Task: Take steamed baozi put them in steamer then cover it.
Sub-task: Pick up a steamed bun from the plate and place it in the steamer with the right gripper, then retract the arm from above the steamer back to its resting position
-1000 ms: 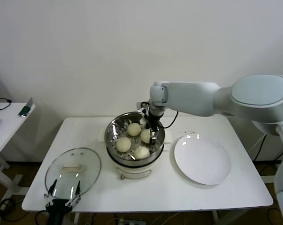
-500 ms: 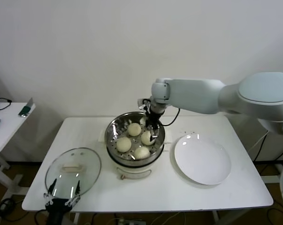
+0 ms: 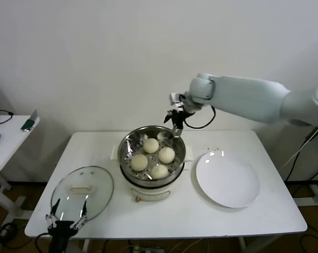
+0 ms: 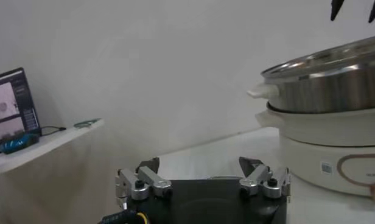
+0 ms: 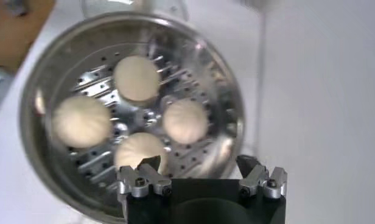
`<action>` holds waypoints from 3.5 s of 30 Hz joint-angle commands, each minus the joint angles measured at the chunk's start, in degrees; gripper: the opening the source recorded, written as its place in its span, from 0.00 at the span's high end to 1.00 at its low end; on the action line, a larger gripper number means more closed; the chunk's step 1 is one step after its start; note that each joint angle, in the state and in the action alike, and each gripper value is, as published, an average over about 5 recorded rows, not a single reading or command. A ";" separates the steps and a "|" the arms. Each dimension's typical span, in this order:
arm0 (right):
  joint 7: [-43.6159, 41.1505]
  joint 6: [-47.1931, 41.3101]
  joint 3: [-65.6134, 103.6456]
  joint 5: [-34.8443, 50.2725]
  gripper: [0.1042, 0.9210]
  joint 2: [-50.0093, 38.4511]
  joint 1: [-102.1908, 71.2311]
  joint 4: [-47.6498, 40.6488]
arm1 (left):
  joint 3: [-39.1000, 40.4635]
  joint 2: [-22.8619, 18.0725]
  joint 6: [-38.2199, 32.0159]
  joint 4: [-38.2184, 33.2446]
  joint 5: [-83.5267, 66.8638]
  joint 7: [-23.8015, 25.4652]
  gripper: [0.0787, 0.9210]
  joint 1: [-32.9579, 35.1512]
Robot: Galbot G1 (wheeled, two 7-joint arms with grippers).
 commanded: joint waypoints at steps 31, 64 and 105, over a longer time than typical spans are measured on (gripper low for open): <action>31.89 14.02 109.91 -20.73 0.12 -9.08 -104.24 29.26 | -2.42 0.67 5.49 -6.98 42.04 -2.53 0.12 -2.07; 31.96 10.77 120.34 -35.22 0.12 7.61 -119.10 35.49 | 8.57 9.41 20.18 13.28 76.21 -6.11 0.12 -14.55; 31.44 12.39 119.50 -38.58 0.12 8.56 -116.32 31.60 | 10.58 11.41 16.20 29.37 72.38 -11.98 0.35 -27.89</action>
